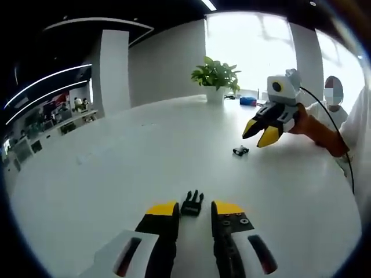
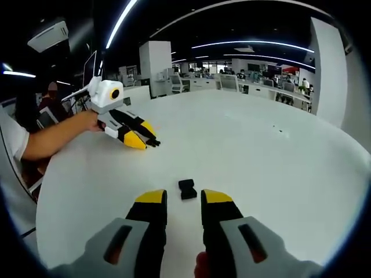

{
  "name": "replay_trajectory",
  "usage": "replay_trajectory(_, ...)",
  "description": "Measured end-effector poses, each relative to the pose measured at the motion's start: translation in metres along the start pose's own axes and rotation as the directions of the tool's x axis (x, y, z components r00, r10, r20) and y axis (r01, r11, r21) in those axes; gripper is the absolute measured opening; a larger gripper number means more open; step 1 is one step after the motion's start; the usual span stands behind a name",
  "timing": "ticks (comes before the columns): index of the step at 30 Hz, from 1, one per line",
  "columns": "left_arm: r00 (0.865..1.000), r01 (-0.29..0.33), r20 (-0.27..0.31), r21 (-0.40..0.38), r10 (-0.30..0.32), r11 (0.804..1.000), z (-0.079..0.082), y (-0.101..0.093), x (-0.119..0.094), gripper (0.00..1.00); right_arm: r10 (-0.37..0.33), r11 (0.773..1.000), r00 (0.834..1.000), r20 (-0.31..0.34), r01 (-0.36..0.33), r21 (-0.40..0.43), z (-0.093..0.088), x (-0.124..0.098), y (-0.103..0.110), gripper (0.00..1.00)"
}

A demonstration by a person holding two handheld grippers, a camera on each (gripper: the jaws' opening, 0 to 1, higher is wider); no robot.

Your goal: Snap the two parts of the plastic buckle together until the buckle closes and remains connected.

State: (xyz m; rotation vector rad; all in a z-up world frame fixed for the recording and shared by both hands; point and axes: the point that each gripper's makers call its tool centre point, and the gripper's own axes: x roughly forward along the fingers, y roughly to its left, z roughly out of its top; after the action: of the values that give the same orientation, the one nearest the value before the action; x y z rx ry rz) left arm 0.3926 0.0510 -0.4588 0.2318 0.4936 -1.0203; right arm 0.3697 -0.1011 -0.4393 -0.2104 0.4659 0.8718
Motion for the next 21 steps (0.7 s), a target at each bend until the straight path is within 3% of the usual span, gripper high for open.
replay_trajectory(21,1.000,0.007,-0.009,0.003,-0.007,1.000,-0.0008,0.0020,-0.0002,0.15,0.009,1.000,1.000,-0.006,-0.009,-0.004,-0.0013,0.0018,0.0006,0.23)
